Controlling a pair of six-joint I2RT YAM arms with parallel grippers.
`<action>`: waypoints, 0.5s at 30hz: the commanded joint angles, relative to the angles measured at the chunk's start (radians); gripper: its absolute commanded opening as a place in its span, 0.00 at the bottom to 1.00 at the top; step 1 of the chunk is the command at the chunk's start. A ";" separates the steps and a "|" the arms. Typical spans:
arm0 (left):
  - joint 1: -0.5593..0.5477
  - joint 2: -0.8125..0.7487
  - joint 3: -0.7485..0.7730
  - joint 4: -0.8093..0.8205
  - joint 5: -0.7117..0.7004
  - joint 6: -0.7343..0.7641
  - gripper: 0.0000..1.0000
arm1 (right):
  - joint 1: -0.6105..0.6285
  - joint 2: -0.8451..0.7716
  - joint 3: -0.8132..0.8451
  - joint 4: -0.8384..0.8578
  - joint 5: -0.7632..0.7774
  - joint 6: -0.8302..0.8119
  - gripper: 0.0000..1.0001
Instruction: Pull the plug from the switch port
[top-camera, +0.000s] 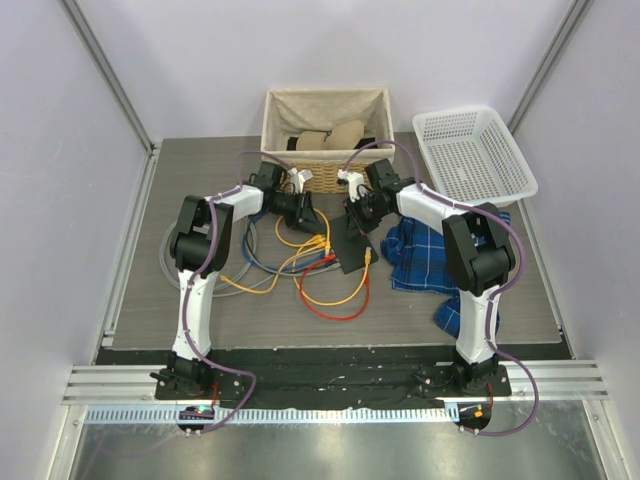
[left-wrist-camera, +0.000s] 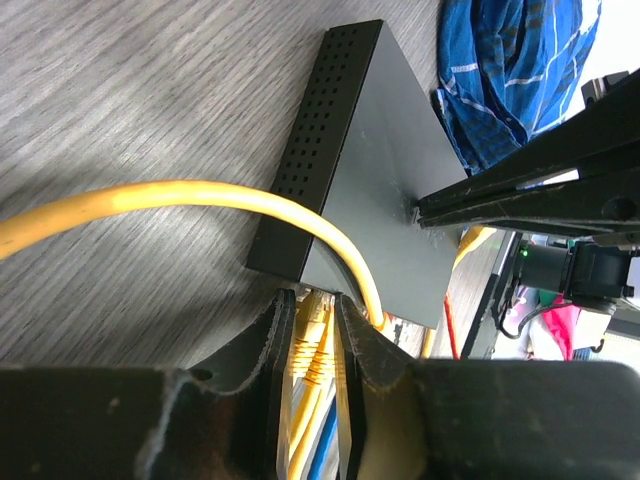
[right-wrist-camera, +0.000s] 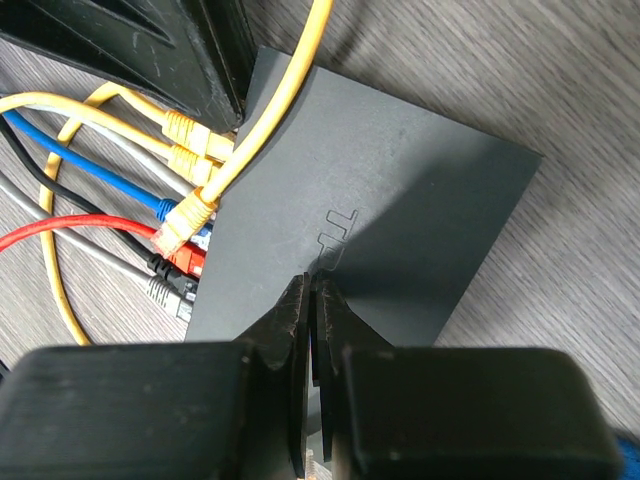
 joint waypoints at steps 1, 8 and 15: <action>-0.016 0.032 0.036 -0.121 -0.062 -0.065 0.00 | 0.017 0.048 -0.034 -0.040 0.080 -0.022 0.08; -0.016 0.008 -0.005 -0.156 -0.077 0.027 0.00 | 0.020 0.044 -0.036 -0.035 0.085 -0.022 0.08; -0.018 0.015 -0.033 -0.127 -0.074 0.042 0.00 | 0.025 0.038 -0.044 -0.034 0.088 -0.022 0.08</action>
